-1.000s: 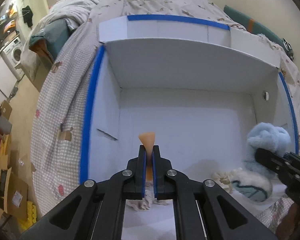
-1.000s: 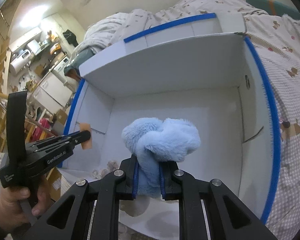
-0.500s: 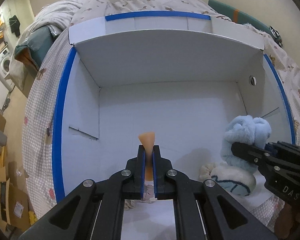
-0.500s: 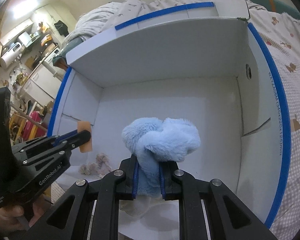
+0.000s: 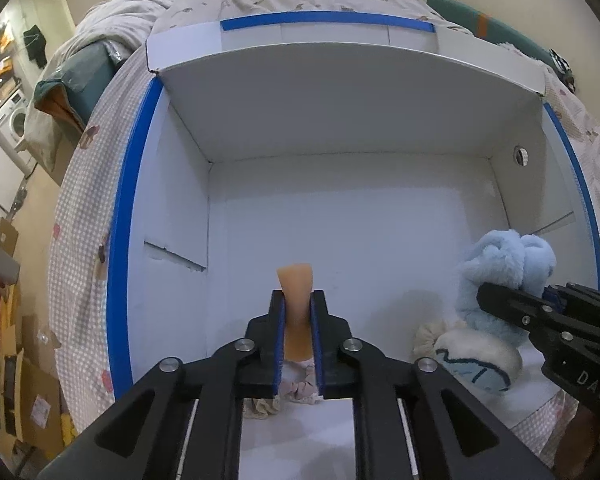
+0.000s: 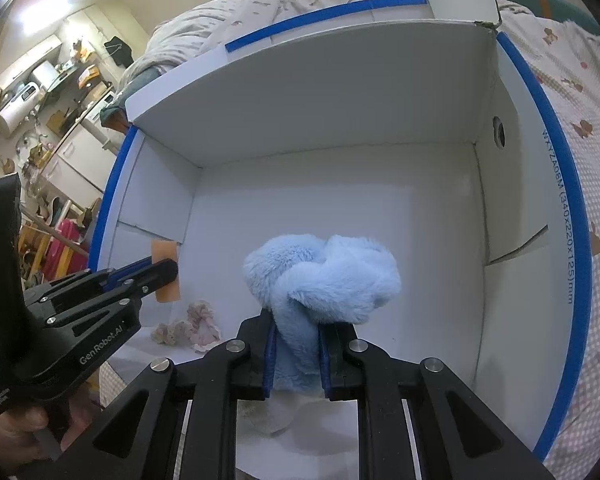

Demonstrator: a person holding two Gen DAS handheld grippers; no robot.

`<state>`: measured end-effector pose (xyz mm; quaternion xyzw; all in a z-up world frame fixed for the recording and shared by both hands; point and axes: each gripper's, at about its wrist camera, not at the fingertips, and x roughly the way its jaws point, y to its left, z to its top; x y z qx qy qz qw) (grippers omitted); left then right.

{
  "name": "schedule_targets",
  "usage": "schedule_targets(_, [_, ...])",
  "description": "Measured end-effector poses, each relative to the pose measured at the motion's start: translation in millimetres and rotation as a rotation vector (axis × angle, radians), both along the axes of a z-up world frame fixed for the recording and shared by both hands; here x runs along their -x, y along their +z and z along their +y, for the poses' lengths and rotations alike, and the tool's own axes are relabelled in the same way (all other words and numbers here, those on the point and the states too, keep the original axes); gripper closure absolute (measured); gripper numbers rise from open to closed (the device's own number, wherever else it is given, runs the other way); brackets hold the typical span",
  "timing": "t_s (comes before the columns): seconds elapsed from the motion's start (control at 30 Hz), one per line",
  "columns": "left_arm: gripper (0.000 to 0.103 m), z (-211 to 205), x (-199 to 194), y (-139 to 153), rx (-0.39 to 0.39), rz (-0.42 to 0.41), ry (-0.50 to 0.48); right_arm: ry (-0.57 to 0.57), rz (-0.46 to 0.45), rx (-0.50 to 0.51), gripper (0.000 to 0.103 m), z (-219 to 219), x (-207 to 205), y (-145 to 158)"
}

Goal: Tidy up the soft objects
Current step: 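Open both tools to release the plush toy and tan tube into the box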

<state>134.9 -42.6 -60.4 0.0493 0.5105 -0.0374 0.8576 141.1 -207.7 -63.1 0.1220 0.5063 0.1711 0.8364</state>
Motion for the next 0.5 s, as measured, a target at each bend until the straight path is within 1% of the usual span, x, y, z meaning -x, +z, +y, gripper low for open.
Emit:
schedule_targets(0.03, [0.084,-0.2,0.0,-0.4,-0.001,0.003,-0.001,-0.001,0.002,0.0,0.085,-0.1,-0.5,-0.4])
schedule_targets(0.13, [0.073,-0.2,0.2,0.3,0.014,0.006,-0.002,-0.001,0.007,0.002,0.085,0.4,-0.5,-0.8])
schedule_targets(0.2, [0.051,0.7,1.1,1.6,0.008,0.0,0.009,-0.002,0.012,0.0,0.084,0.9,-1.0,-1.4])
schedule_targets(0.27, [0.045,1.4,3.1,4.3,0.004,-0.023,0.02,-0.009,0.013,0.001,0.082,-0.3,-1.0,-1.4])
schedule_targets(0.37, [0.042,2.6,3.1,6.9,0.006,-0.032,0.023,-0.034,0.015,0.001,0.072,-4.9,-1.0,-0.6])
schedule_targets(0.43, [0.042,3.5,3.2,7.0,0.01,-0.031,0.028,-0.062,0.018,-0.023,0.051,-11.2,-1.8,0.1])
schedule_targets(0.47, [0.042,3.8,3.1,6.7,0.009,-0.029,0.03,-0.079,0.011,-0.029,0.028,-14.0,-1.7,1.4])
schedule_targets(0.5, [0.042,4.1,3.2,6.6,0.007,-0.028,0.032,-0.1,-0.001,-0.029,0.02,-17.2,-0.1,3.3])
